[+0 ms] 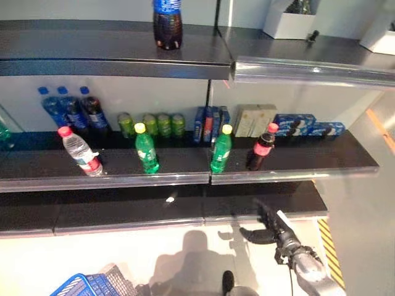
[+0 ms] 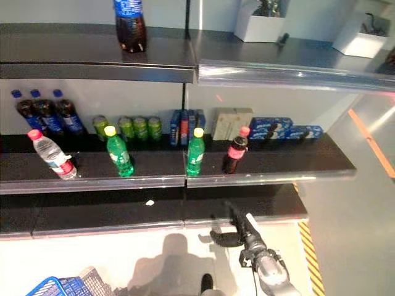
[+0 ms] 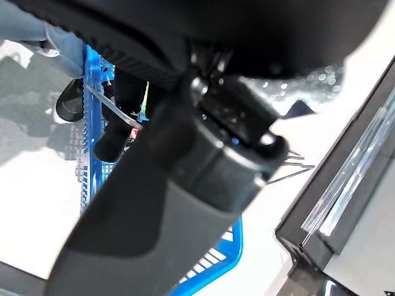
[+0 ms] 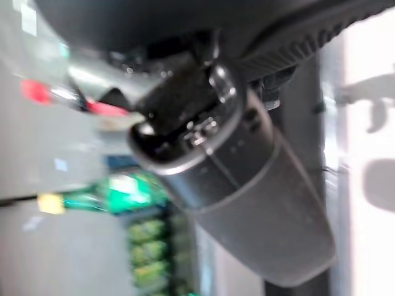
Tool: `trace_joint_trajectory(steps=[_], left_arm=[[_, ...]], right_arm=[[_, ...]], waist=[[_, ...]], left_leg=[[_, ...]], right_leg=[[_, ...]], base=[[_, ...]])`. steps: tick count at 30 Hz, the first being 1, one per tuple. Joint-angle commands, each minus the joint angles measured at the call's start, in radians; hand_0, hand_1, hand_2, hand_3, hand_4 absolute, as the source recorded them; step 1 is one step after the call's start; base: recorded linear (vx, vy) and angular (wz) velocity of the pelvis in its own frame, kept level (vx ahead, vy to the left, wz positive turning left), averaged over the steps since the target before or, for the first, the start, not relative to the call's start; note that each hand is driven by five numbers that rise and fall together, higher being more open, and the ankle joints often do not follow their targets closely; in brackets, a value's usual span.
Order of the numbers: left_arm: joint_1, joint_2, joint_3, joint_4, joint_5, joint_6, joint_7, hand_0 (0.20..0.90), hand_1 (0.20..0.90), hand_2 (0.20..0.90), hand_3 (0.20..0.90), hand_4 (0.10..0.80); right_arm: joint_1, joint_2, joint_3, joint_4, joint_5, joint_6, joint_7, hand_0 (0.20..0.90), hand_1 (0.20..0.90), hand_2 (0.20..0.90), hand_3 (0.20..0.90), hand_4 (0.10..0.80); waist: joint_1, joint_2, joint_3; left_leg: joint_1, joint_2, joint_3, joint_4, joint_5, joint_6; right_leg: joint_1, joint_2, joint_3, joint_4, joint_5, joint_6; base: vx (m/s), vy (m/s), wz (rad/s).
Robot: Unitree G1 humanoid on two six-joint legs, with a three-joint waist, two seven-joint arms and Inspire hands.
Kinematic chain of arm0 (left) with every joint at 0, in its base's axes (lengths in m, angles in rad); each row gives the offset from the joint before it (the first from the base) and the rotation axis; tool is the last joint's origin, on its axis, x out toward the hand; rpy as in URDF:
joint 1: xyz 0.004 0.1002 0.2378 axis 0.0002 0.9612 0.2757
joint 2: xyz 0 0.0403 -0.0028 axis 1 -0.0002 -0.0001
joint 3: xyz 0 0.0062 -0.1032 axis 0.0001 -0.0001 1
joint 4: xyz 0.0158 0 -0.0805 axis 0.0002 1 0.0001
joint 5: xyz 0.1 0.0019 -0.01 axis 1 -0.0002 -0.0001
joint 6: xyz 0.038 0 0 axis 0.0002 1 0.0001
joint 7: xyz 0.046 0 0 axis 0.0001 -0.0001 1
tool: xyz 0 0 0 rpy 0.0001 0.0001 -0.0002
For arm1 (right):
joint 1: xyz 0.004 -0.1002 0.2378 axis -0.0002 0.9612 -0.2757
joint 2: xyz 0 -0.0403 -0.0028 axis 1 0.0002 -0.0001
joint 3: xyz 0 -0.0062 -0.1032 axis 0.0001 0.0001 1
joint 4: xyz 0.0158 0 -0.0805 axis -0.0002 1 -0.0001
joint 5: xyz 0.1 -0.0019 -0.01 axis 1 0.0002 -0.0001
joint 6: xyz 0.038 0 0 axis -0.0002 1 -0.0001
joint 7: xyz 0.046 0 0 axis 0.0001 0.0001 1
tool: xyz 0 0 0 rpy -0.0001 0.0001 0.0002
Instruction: Pick up the drink and place into the basket.
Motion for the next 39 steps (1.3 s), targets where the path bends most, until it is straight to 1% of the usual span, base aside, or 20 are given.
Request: trace_joint_trajectory(steps=[1,6,9,12,17,21,24,26,30,34,39], left_arm=[[-0.001,0.078,0.064,-0.017,0.05,-0.091,-0.057,0.3,0.3,0.3,0.2,0.1],[0.0,0.058,0.079,-0.007,0.061,-0.094,-0.07,0.3,0.3,0.3,0.2,0.1],[0.009,0.049,0.089,-0.003,0.076,-0.097,-0.076,0.3,0.3,0.3,0.2,0.1],[0.01,0.047,0.09,0.004,0.098,-0.099,-0.069,0.3,0.3,0.3,0.2,0.1],[0.002,0.049,0.078,0.007,0.133,-0.101,-0.045,0.3,0.3,0.3,0.2,0.1],[-0.023,0.054,0.042,-0.003,0.139,-0.112,-0.015,0.3,0.3,0.3,0.2,0.1],[-0.035,0.054,0.016,-0.023,0.141,-0.12,0.012,0.3,0.3,0.3,0.2,0.1],[-0.045,0.057,0.004,-0.037,0.139,-0.119,0.024,0.3,0.3,0.3,0.2,0.1],[-0.093,0.07,-0.04,-0.1,0.102,-0.115,0.057,0.3,0.3,0.3,0.2,0.1],[-0.124,0.075,-0.078,-0.113,0.085,-0.114,0.072,0.3,0.3,0.3,0.2,0.1],[-0.134,0.075,-0.084,-0.129,0.075,-0.125,0.081,0.3,0.3,0.3,0.2,0.1]], right_arm=[[-0.073,-0.036,-0.091,-0.215,0.013,-0.159,-0.064,0.9,0.9,0.9,0.9,0.8],[-0.072,-0.054,-0.197,-0.335,0.066,-0.207,-0.123,0.9,0.9,0.9,0.9,0.8],[-0.084,-0.065,-0.244,-0.379,0.098,-0.217,-0.165,0.9,0.9,0.9,0.9,0.8],[-0.111,-0.066,-0.257,-0.385,0.128,-0.236,-0.215,0.9,0.9,0.9,0.9,0.8],[-0.196,-0.05,-0.261,-0.362,0.177,-0.232,-0.348,0.9,0.9,0.9,0.9,0.8],[-0.265,-0.035,-0.253,-0.32,0.155,-0.232,-0.44,0.9,0.9,0.9,0.9,0.8],[-0.313,-0.035,-0.236,-0.283,0.164,-0.223,-0.481,0.9,0.9,0.9,0.9,0.8],[-0.348,-0.03,-0.227,-0.254,0.169,-0.233,-0.493,0.9,0.9,0.9,0.9,0.8],[-0.447,-0.014,-0.199,-0.195,0.165,-0.279,-0.562,0.9,0.9,0.9,0.9,0.8],[-0.494,0.003,-0.183,-0.149,0.18,-0.3,-0.615,0.9,0.9,0.9,0.9,0.8],[-0.508,0.004,-0.202,-0.117,0.198,-0.298,-0.661,0.9,0.9,0.9,0.9,0.8]], waist=[[-0.019,-0.009,0.016],[-0.024,-0.003,0.008],[-0.014,0.001,0.004],[-0.001,0.004,0.006],[0.033,0.013,0.025],[0.054,0.02,0.058],[0.069,0.024,0.085],[0.075,0.026,0.107],[0.09,0.028,0.191],[0.09,0.036,0.237],[0.086,0.045,0.265]], left_leg=[[-0.005,-0.011,0.038,0.075,-0.046,0.056],[-0.009,-0.008,0.038,0.088,-0.055,0.057],[-0.012,-0.011,0.03,0.097,-0.058,0.056],[-0.023,-0.012,0.019,0.117,-0.061,0.055],[-0.058,-0.013,-0.005,0.167,-0.063,0.056],[-0.113,-0.016,-0.03,0.228,-0.067,0.056],[-0.153,-0.021,-0.046,0.273,-0.073,0.058],[-0.179,-0.023,-0.057,0.296,-0.076,0.059],[-0.272,-0.03,-0.082,0.35,-0.076,0.067],[-0.31,-0.035,-0.096,0.365,-0.068,0.07],[-0.335,-0.044,-0.105,0.382,-0.067,0.074]], right_leg=[[-0.01,-0.055,0.025,0.119,-0.105,0.065],[-0.003,-0.048,0.035,0.122,-0.118,0.058],[0.004,-0.049,0.031,0.124,-0.124,0.056],[0.007,-0.051,0.022,0.134,-0.13,0.052],[0.002,-0.052,0.0,0.175,-0.149,0.037],[-0.022,-0.056,-0.01,0.215,-0.16,0.022],[-0.04,-0.059,-0.015,0.237,-0.166,0.01],[-0.053,-0.059,-0.018,0.25,-0.17,0.003],[-0.124,-0.059,-0.014,0.29,-0.175,-0.012],[-0.153,-0.062,-0.013,0.304,-0.172,-0.02],[-0.166,-0.063,-0.008,0.312,-0.173,-0.024]], base=[[0.002,0.0,-0.06],[0.007,0.007,-0.16],[0.044,0.018,-0.04],[0.057,0.005,0.02],[0.076,-0.002,0.06],[0.041,0.0,0.12],[0.041,-0.017,0.21],[-0.014,-0.037,0.18],[-0.209,-0.053,0.1],[-0.108,-0.005,0.06],[-0.012,0.001,0.02]])
